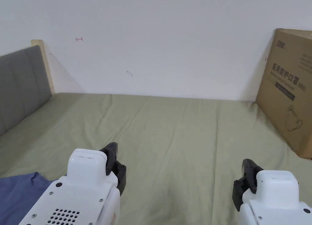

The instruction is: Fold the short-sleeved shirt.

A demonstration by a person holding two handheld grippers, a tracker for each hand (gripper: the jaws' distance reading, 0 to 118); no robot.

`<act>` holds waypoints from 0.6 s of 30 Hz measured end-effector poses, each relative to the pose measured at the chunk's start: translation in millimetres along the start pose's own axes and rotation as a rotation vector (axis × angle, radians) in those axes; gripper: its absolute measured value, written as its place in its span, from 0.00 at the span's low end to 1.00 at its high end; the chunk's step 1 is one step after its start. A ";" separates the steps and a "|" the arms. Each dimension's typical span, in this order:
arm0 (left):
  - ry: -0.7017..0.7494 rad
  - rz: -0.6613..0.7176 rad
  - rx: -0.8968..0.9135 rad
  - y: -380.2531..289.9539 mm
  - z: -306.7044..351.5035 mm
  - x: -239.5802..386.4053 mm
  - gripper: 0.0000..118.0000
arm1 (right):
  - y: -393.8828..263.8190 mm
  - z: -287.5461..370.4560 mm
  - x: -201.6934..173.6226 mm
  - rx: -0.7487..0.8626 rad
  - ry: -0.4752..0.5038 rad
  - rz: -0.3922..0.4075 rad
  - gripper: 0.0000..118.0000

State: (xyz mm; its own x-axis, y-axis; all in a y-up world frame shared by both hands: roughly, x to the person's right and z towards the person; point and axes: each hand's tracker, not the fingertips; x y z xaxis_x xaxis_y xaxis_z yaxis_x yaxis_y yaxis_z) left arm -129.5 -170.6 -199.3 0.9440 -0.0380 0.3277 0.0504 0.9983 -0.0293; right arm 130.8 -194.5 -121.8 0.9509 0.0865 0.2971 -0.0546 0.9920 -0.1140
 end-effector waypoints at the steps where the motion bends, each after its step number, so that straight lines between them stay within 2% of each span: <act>1: 0.006 0.001 0.005 -0.6 0.1 -2.4 0.00 | 0.1 -0.6 -2.0 0.002 0.001 -0.002 0.00; 7: 0.092 0.025 0.000 7.9 17.1 -31.1 0.00 | 8.9 -9.6 -29.3 0.003 0.139 0.012 0.00; 12: 0.311 -0.006 -0.017 9.6 58.3 -76.3 0.00 | 19.5 -21.0 -78.3 -0.003 0.357 -0.030 0.00; 15: 0.447 0.025 -0.028 9.8 90.7 -104.5 0.00 | 22.4 -23.6 -115.8 -0.008 0.485 0.003 0.00; 18: 0.557 -0.005 -0.052 8.5 118.9 -122.4 0.00 | 26.2 -21.6 -153.5 -0.012 0.602 0.022 0.00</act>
State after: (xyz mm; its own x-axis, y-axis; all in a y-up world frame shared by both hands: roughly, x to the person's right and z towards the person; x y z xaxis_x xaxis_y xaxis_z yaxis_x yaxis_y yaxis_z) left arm -283.4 -152.1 -127.3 0.9727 -0.0739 -0.2202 0.0575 0.9951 -0.0800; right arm -10.0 -183.7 -190.8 0.9551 0.0358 -0.2940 -0.0757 0.9892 -0.1256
